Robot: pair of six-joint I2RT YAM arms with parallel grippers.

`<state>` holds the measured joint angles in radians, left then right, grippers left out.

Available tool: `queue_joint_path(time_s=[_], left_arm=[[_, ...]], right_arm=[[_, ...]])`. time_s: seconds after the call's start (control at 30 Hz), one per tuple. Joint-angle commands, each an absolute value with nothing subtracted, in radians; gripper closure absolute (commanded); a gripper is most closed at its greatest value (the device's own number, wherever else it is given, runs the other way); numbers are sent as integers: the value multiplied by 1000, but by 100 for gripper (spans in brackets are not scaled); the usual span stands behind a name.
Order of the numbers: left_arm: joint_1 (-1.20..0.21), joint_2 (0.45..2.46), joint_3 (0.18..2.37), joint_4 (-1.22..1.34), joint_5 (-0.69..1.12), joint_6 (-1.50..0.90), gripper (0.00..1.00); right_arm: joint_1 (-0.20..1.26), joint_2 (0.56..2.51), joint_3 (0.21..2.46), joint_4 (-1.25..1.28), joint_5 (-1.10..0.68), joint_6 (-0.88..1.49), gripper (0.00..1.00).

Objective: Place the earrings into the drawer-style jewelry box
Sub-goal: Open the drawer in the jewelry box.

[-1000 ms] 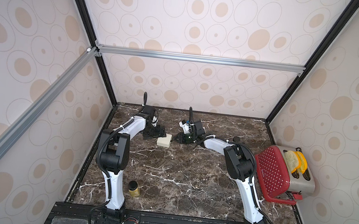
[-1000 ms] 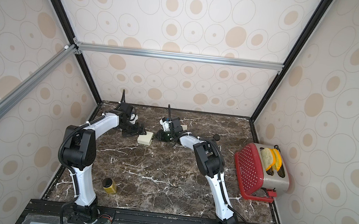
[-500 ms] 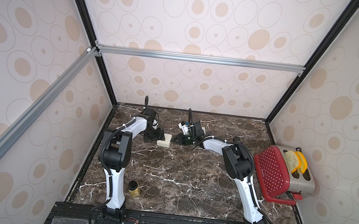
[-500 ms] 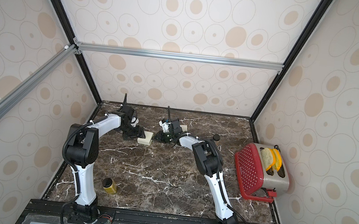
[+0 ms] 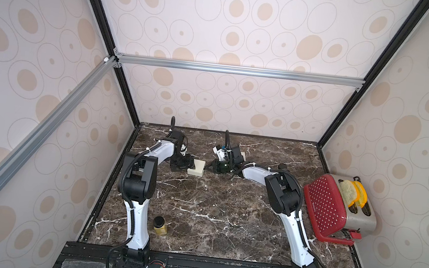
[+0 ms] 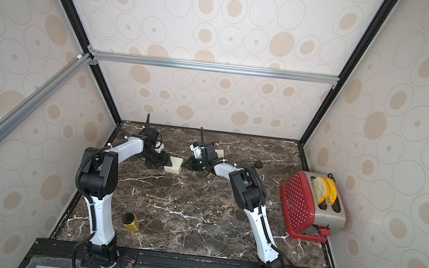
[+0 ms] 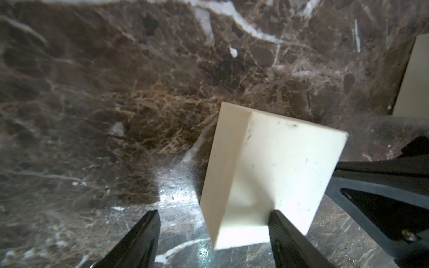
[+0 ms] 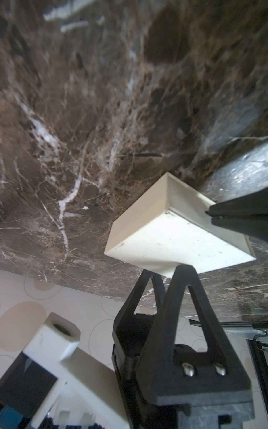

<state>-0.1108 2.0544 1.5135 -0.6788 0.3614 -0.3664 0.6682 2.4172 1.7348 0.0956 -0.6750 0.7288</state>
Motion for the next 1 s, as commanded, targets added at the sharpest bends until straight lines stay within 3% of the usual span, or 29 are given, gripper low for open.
queue_joint_path(time_s=[0.0,0.97], left_arm=[[-98,2078,1494,-692,339,-377,27],[-77,2098,1440,-655,344,-402,28]], right_arm=[[666,2424,1736,88,-659,732,100],[586,2253,1521,31,-540,652,100]])
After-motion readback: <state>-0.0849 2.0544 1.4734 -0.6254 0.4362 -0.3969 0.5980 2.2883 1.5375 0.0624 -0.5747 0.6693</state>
